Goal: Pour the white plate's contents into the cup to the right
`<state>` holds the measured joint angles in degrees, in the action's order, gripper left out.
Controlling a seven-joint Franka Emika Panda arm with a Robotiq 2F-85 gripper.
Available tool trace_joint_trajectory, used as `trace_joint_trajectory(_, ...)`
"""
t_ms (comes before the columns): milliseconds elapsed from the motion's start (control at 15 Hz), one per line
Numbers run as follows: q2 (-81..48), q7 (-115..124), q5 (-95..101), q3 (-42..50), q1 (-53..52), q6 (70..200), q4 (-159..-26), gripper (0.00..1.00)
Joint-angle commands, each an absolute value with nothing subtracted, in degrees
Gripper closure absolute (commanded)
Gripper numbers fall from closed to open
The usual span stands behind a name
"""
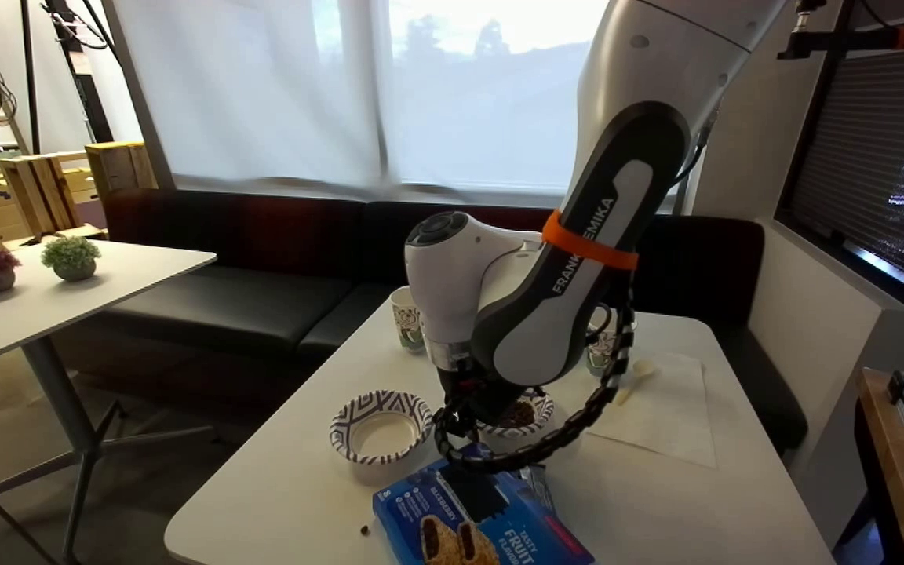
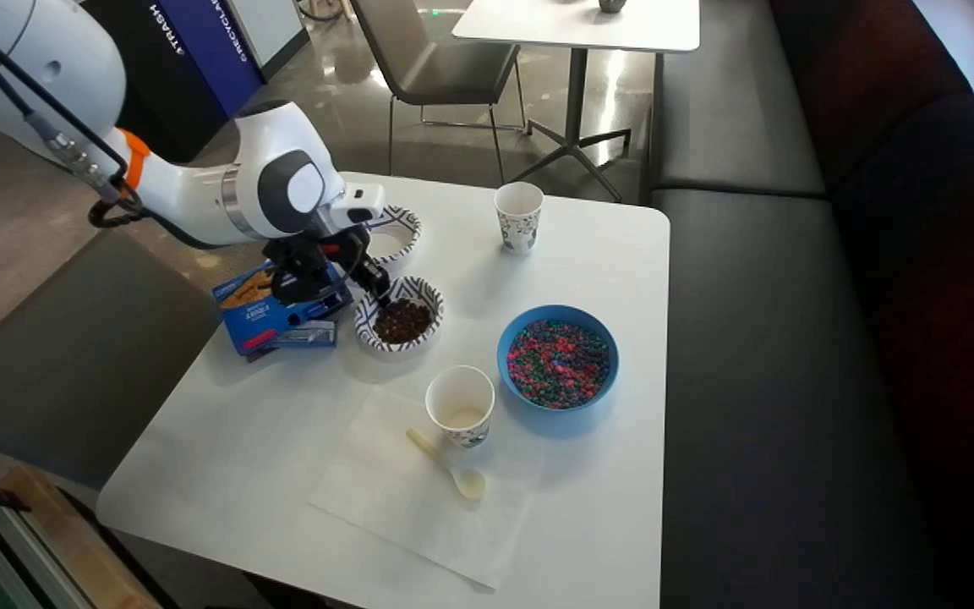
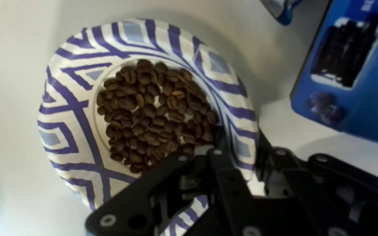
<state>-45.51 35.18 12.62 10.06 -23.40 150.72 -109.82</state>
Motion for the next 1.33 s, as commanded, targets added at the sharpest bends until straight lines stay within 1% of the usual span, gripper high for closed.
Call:
trace_joint_trajectory(0,-45.3,37.31,12.64,11.6,-25.21,149.49,-110.14,0.96)
trace_joint_trajectory(67,-44.79,37.78,12.76,11.94,-25.43,149.4,-110.58,1.0)
trace_joint_trajectory(333,-41.04,41.71,13.11,13.76,-27.4,148.54,-114.47,0.98)
trace_joint_trajectory(733,-30.78,51.44,17.01,16.6,-30.87,148.38,-125.43,0.98)
trace_joint_trajectory(1067,-19.73,57.61,25.96,17.97,-29.38,151.73,-135.65,0.98)
trace_joint_trajectory(1267,-13.01,59.74,32.92,17.86,-26.17,152.35,-140.69,0.98)
